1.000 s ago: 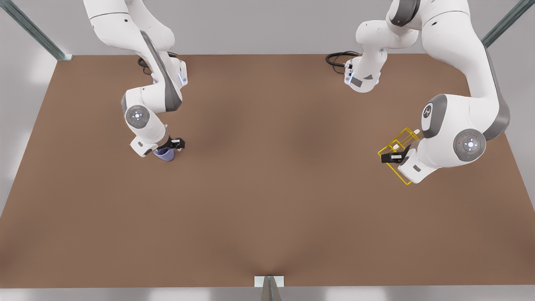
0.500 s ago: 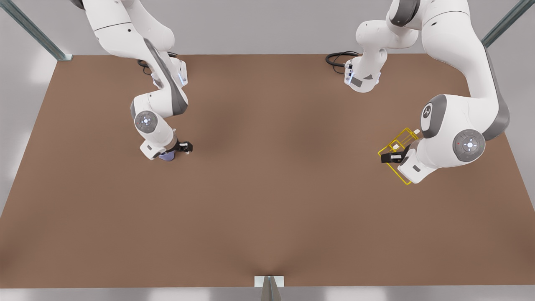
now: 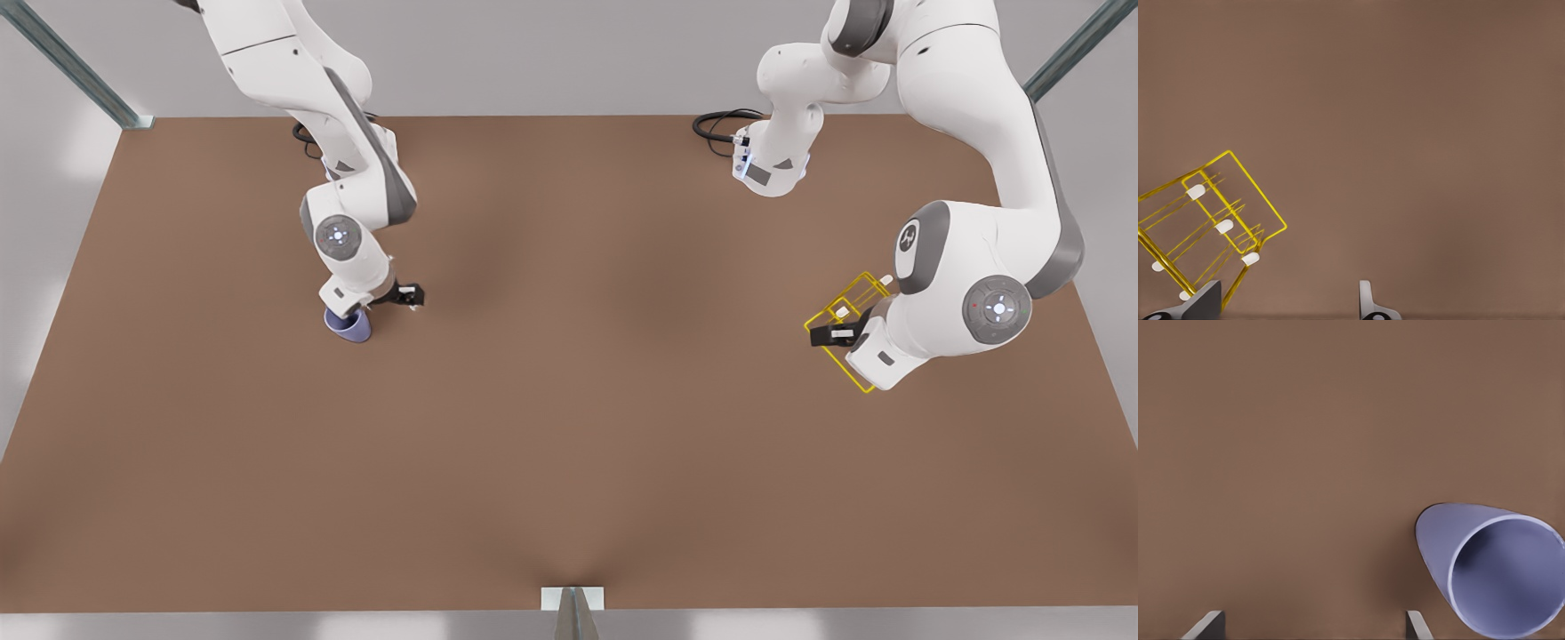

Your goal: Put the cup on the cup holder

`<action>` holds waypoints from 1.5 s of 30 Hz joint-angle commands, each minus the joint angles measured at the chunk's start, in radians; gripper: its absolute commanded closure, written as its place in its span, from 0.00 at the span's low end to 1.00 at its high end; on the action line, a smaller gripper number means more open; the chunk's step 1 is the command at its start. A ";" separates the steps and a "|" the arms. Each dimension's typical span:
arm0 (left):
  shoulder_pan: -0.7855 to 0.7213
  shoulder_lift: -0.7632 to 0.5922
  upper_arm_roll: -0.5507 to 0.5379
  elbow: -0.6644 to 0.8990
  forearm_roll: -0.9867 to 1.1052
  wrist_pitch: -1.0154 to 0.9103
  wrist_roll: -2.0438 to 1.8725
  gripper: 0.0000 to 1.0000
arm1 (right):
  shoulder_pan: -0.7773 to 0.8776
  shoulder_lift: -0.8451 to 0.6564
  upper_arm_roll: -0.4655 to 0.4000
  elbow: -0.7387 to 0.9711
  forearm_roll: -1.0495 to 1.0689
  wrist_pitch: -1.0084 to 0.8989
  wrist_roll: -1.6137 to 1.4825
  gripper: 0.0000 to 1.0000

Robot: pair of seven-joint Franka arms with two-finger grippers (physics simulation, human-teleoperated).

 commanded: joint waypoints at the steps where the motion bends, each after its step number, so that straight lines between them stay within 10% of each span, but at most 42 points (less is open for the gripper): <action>1: -0.001 -0.001 0.000 0.000 0.001 -0.001 -0.002 0.00 | -0.097 -0.017 0.004 -0.013 -0.002 0.012 -0.071 0.00; 45: -0.001 -0.001 0.000 -0.001 0.001 -0.002 -0.002 0.00 | -0.134 0.092 0.004 -0.031 -0.066 0.129 -0.105 0.00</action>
